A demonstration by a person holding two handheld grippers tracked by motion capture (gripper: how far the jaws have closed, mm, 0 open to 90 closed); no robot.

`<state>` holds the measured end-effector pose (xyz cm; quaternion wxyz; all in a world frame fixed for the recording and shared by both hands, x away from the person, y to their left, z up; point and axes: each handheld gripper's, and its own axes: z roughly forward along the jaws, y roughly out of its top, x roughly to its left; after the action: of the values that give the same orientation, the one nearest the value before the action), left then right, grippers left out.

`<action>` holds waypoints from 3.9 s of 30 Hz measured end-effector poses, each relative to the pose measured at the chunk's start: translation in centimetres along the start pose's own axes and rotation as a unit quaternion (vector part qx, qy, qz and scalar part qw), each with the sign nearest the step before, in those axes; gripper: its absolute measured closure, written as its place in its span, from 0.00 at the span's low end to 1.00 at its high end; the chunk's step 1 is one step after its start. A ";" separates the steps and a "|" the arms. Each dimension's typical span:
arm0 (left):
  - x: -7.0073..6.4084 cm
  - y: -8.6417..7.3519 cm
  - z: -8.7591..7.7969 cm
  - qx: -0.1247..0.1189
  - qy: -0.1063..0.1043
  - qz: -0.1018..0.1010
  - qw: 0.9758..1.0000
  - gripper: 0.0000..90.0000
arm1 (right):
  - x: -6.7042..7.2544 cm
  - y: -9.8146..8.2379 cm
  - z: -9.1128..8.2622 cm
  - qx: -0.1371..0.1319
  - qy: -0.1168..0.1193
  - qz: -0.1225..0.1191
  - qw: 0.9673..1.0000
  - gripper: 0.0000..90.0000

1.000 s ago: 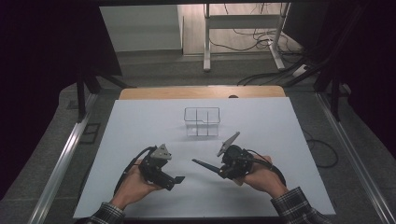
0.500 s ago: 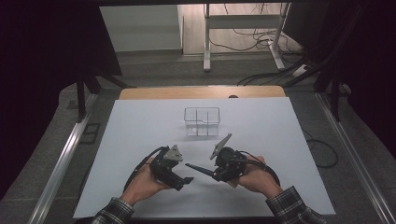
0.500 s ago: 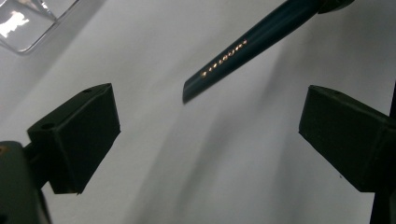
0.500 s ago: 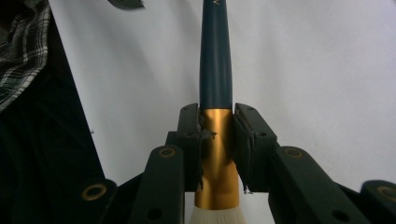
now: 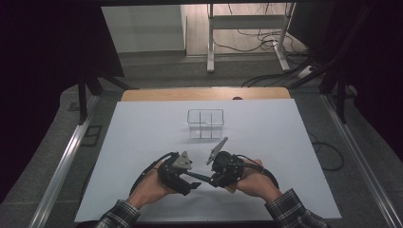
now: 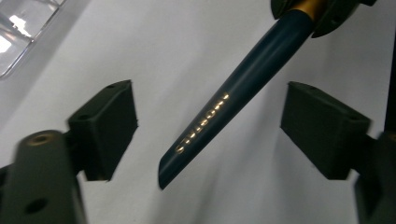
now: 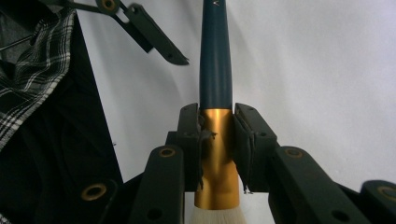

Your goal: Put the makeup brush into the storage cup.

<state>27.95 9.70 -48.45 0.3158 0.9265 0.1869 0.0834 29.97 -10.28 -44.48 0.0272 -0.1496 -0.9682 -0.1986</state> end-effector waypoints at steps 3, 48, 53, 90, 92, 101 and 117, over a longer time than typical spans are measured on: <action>-0.3 0.0 0.0 -0.002 0.005 0.007 1.000 0.32 | 0.2 0.2 0.1 0.000 0.003 -0.002 1.000 0.81; 0.0 -0.5 -0.5 0.013 -0.030 -0.032 0.999 0.85 | -2.9 -3.5 -1.4 -0.135 -0.045 0.075 0.987 0.00; 0.3 -1.0 -1.2 -0.007 -0.024 -0.051 0.998 0.85 | -2.8 -4.0 -1.6 -0.158 -0.064 0.084 0.982 0.00; -1.1 -1.6 -2.0 -0.121 -0.018 -0.129 0.984 0.85 | -2.5 -6.2 -2.0 -0.262 -0.029 0.141 0.954 0.00; -1.3 -1.5 -1.9 -0.125 -0.019 -0.130 0.983 0.85 | -2.4 -6.1 -2.0 -0.267 -0.021 0.145 0.952 0.00; -1.8 -1.1 -1.5 -0.148 -0.029 -0.130 0.980 0.85 | -2.0 -5.2 -2.2 -0.293 -0.013 0.164 0.942 0.00; -2.6 -0.4 -1.1 -0.162 -0.035 -0.119 0.979 0.85 | -1.7 -3.9 -2.2 -0.321 0.041 0.223 0.920 0.26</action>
<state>25.15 9.57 -47.90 0.4762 0.8363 0.2685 0.0417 30.41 -15.02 -44.13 0.0609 -0.3537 -0.7922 -0.4936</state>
